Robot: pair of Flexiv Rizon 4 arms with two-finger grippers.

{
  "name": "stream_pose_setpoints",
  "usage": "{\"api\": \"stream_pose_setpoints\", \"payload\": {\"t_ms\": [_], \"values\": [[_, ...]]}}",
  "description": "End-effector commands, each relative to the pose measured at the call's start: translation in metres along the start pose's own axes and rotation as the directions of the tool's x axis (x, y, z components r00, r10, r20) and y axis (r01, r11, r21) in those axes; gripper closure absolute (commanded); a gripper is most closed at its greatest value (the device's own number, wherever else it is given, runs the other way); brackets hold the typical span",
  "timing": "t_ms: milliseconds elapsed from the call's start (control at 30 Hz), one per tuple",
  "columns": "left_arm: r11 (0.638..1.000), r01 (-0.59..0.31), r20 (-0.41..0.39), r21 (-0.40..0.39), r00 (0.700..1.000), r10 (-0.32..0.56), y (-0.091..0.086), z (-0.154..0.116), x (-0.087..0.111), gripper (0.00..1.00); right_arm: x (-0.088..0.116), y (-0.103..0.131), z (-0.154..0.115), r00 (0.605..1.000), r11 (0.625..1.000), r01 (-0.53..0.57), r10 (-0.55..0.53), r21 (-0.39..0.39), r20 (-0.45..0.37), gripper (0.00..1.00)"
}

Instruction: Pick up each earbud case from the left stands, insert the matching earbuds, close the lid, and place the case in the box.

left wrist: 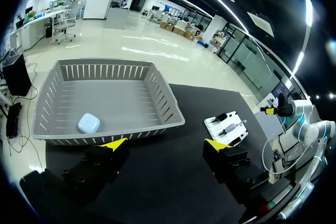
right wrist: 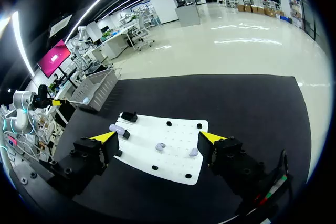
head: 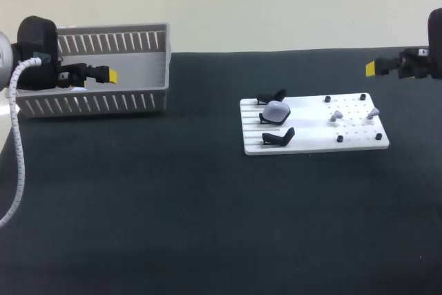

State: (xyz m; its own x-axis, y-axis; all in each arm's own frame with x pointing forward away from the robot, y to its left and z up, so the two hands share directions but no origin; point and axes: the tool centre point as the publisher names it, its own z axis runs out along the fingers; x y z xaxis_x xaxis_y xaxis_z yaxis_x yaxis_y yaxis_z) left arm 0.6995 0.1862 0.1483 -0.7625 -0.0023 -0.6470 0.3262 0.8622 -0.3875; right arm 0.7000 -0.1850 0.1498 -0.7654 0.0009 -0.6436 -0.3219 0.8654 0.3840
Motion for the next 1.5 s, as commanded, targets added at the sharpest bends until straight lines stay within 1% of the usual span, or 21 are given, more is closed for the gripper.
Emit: {"api": "stream_pose_setpoints", "payload": {"t_ms": [33, 567, 633, 733, 867, 900, 967, 1033, 1067, 1133, 1233, 1333, 1433, 1500], "values": [[1.000, 0.001, -0.004, -0.006, 1.000, -0.001, -0.001, 0.000, -0.001, 0.00, 0.000, 0.000, 0.000, 1.000, 1.000, 0.000, 0.000, 0.002, 0.000, 0.00], [1.000, -0.004, 0.000, 0.000, 1.000, 0.004, -0.001, 0.000, -0.001, 0.00, 0.000, 0.000, 0.000, 1.000, 1.000, 0.000, 0.000, 0.002, 0.000, 0.00], [0.999, -0.010, 0.000, 0.031, 1.000, 0.010, -0.001, 0.000, 0.000, 0.00, 0.000, 0.000, 0.000, 1.000, 1.000, 0.000, 0.000, 0.002, 0.000, 0.00], [0.996, -0.040, 0.012, 0.075, 0.999, 0.039, -0.006, 0.000, 0.000, 0.00, 0.000, 0.000, 0.000, 1.000, 1.000, 0.000, 0.000, 0.002, 0.000, 0.00], [0.980, -0.130, 0.033, 0.149, 0.991, 0.126, -0.016, 0.003, -0.001, 0.00, 0.000, 0.000, 0.000, 1.000, 1.000, 0.000, 0.000, 0.002, 0.000, 0.00], [0.972, -0.155, 0.038, 0.174, 0.988, 0.151, -0.019, 0.004, -0.002, 0.00, 0.000, 0.000, 0.000, 1.000, 1.000, 0.000, 0.000, 0.002, 0.000, 0.00], [0.958, -0.207, 0.037, 0.198, 0.978, 0.203, -0.025, 0.008, -0.002, 0.00, 0.000, 0.000, 0.000, 1.000, 1.000, 0.000, 0.000, 0.002, 0.000, 0.00], [0.935, -0.240, 0.032, 0.263, 0.970, 0.240, -0.029, 0.012, -0.004, 0.00, 0.000, 0.000, 0.000, 1.000, 1.000, 0.000, 0.000, 0.002, 0.000, 0.00], [0.917, -0.273, 0.038, 0.290, 0.961, 0.274, -0.033, 0.013, -0.005, 0.00, 0.000, 0.000, 0.000, 1.000, 1.000, 0.000, 0.000, 0.002, 0.000, 0.00], [0.883, -0.349, 0.065, 0.313, 0.936, 0.347, -0.042, 0.014, -0.009, 0.00, 0.000, 0.000, 0.000, 1.000, 1.000, 0.000, 0.000, 0.002, 0.000, 0.00], [0.825, -0.441, 0.096, 0.354, 0.894, 0.437, -0.054, 0.018, -0.016, 0.00, 0.000, 0.000, 0.000, 1.000, 1.000, 0.000, 0.000, 0.002, 0.000, 0.00], [0.756, -0.523, 0.123, 0.393, 0.845, 0.521, -0.066, 0.025, -0.019, 0.00, 0.000, 0.000, 0.000, 1.000, 1.000, 0.000, 0.000, 0.002, 0.000, 0.00], [0.696, -0.580, 0.141, 0.424, 0.801, 0.582, -0.077, 0.033, -0.021, 0.00, 0.000, 0.000, 0.000, 1.000, 1.000, 0.000, 0.000, 0.002, 0.000, 0.00], [0.657, -0.622, 0.157, 0.427, 0.766, 0.623, -0.083, 0.038, -0.022, 0.00, 0.000, 0.000, 0.000, 1.000, 1.000, 0.000, 0.000, 0.002, 0.000, 0.00]]}}
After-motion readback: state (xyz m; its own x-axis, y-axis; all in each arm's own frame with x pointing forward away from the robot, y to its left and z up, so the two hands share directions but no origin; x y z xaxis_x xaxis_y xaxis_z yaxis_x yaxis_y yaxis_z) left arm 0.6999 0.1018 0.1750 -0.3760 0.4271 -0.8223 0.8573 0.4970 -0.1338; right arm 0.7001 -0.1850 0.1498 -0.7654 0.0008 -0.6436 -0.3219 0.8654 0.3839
